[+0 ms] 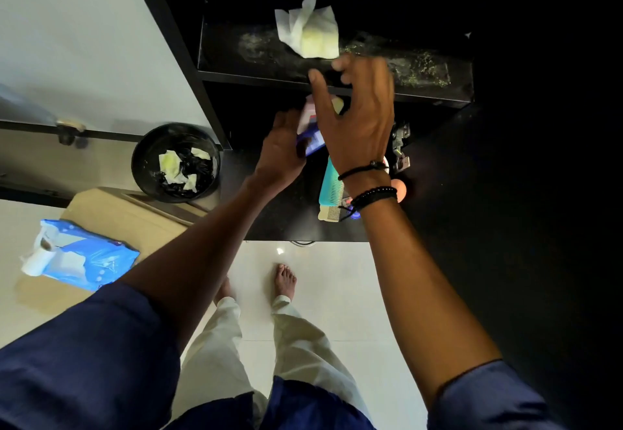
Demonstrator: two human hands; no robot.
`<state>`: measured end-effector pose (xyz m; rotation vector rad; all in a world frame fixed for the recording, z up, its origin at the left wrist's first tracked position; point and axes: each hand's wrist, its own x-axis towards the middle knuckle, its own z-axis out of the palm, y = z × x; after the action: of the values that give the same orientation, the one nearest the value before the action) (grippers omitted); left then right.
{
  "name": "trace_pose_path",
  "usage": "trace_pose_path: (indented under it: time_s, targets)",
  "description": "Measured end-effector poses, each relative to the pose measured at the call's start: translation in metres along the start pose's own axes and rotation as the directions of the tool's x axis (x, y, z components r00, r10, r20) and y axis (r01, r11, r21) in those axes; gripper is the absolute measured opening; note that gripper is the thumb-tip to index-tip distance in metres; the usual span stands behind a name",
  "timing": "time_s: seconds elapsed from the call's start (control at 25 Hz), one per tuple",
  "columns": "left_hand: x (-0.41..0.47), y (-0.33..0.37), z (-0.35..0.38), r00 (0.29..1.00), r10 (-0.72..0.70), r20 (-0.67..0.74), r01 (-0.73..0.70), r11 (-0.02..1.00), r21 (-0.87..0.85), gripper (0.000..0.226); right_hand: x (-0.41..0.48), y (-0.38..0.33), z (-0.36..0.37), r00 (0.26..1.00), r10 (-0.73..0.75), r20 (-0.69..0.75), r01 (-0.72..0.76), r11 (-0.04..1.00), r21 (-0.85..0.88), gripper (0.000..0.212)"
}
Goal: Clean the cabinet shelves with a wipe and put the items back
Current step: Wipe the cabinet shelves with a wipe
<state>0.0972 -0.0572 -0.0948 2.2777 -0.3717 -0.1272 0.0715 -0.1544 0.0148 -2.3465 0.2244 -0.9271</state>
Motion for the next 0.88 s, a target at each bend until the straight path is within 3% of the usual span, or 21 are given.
trace_pose_path:
  time_s: [0.16, 0.36, 0.48, 0.64, 0.76, 0.88]
  targets:
    - [-0.009, -0.001, 0.009, 0.999, -0.048, 0.019, 0.049, 0.997, -0.063, 0.061, 0.019, -0.009, 0.011, 0.996, -0.005, 0.085, 0.027, 0.968, -0.250, 0.055]
    - [-0.014, -0.018, 0.005, 0.996, -0.052, 0.066, 0.055, 0.997, -0.045, 0.065, 0.025, -0.012, 0.016, 0.986, 0.056, 0.159, -0.004, 0.950, -0.312, 0.030]
    - [-0.015, -0.041, 0.003, 0.980, -0.104, 0.168, 0.077, 0.984, 0.159, 0.076, 0.019, -0.008, 0.010, 0.996, 0.010, 0.094, 0.010, 0.979, -0.201, 0.020]
    - [-0.016, -0.053, -0.001, 0.921, -0.230, 0.315, 0.056, 0.877, 0.477, 0.077, -0.037, 0.003, -0.008, 0.996, 0.003, 0.085, -0.003, 1.000, 0.008, 0.015]
    - [-0.013, -0.048, -0.002, 0.946, -0.191, 0.264, -0.018, 0.778, 0.628, 0.062, -0.094, 0.025, -0.008, 0.968, 0.111, 0.227, -0.112, 0.994, -0.010, 0.015]
    - [-0.011, -0.050, 0.001, 0.939, -0.230, 0.257, -0.030, 0.687, 0.726, 0.058, -0.133, 0.050, 0.004, 0.878, 0.296, 0.377, -0.280, 0.955, -0.099, 0.012]
